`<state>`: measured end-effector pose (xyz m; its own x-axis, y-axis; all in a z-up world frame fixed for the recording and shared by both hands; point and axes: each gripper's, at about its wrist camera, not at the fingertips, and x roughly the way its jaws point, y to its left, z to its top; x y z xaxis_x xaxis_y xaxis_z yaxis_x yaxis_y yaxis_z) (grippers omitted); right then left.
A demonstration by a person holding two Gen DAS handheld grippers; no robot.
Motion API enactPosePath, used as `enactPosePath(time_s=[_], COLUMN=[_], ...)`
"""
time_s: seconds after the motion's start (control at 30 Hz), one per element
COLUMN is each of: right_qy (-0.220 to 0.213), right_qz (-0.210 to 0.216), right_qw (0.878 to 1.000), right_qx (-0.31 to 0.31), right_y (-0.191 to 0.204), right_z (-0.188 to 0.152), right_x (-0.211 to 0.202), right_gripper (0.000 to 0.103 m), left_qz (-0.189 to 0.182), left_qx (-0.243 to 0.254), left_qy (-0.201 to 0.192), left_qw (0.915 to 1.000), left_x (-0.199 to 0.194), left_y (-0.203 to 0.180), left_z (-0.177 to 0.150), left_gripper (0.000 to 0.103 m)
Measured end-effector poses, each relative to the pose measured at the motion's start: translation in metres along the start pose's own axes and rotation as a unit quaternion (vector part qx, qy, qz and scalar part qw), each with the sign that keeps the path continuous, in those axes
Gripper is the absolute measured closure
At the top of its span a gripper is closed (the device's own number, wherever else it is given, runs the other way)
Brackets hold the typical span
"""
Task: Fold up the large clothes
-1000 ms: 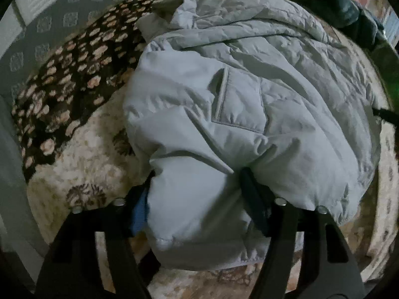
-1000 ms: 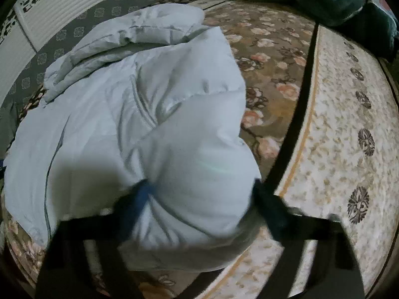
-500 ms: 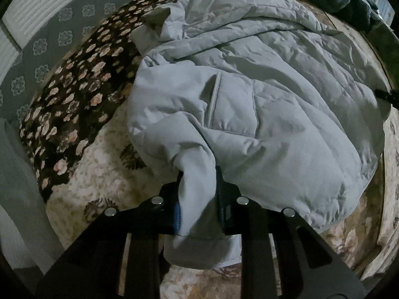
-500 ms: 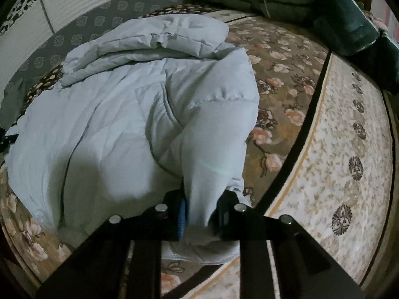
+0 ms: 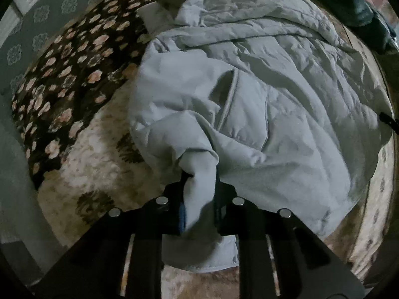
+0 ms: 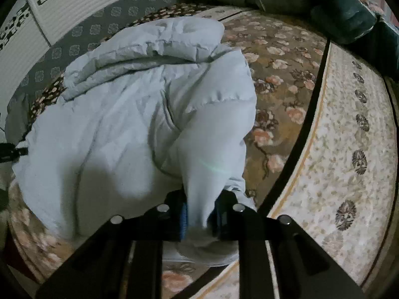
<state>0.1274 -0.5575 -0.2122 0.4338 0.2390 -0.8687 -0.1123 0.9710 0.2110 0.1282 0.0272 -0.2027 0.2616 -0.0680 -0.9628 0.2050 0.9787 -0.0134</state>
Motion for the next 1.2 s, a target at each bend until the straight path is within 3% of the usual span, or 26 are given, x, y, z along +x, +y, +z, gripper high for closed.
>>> enactPosePath(time_s=[0.13, 0.4, 0.6, 0.77, 0.9, 1.07, 1.2], right_qy=[0.023, 0.025, 0.003, 0.009, 0.018, 0.045, 0.070], right_qz=[-0.008, -0.018, -0.009, 0.022, 0.023, 0.026, 0.023], right_qw=[1.000, 0.999, 1.000, 0.998, 0.997, 0.992, 0.987], right_qx=[-0.011, -0.017, 0.014, 0.064, 0.065, 0.111, 0.141], right_y=[0.021, 0.049, 0.041, 0.026, 0.018, -0.001, -0.016], right_z=[0.034, 0.120, 0.184, 0.245, 0.300, 0.351, 0.366], right_x=[-0.020, -0.054, -0.049, -0.023, 0.001, 0.050, 0.106], right_gripper=[0.087, 0.087, 0.088, 0.088, 0.088, 0.088, 0.088], left_qz=[-0.034, -0.076, -0.089, -0.084, -0.061, -0.092, -0.070], left_qx=[-0.034, -0.083, -0.116, -0.139, -0.169, -0.249, -0.234], left_qy=[0.006, 0.002, -0.039, -0.061, -0.053, -0.030, -0.004], left_qw=[0.9988, 0.9936, 0.9885, 0.9849, 0.9823, 0.9636, 0.9698], left_x=[-0.027, -0.062, -0.084, -0.082, -0.066, -0.027, 0.021], left_y=[0.013, 0.035, 0.071, 0.087, 0.102, 0.140, 0.136], left_z=[0.016, 0.064, 0.128, 0.172, 0.201, 0.252, 0.295], left_gripper=[0.089, 0.089, 0.091, 0.092, 0.093, 0.092, 0.091])
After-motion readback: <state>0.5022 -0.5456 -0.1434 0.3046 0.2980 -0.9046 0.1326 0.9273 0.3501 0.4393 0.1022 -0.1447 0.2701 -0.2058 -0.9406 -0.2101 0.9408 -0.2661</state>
